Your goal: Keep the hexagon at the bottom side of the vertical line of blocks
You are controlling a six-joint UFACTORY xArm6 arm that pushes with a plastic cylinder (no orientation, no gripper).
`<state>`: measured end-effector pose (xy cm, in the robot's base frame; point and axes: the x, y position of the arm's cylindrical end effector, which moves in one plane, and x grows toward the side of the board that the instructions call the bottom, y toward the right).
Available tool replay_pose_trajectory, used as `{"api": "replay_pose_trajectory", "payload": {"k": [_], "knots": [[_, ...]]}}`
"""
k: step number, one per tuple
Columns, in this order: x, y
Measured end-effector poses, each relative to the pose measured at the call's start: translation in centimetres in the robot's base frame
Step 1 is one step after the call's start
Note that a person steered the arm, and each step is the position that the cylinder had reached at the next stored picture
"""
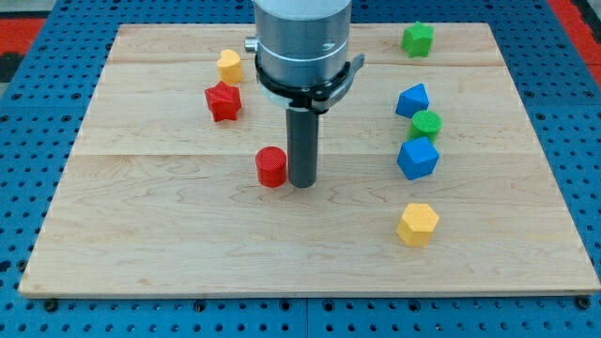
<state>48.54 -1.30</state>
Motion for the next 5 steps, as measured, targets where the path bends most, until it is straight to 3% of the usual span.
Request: {"api": "replay_pose_trajectory", "payload": {"k": [1,2,3,4,5], "knots": [[-3.2,-6.5],[-3.3,-3.8],[-3.4,2.4],[-0.2,5.2],[-0.8,11.8]]}}
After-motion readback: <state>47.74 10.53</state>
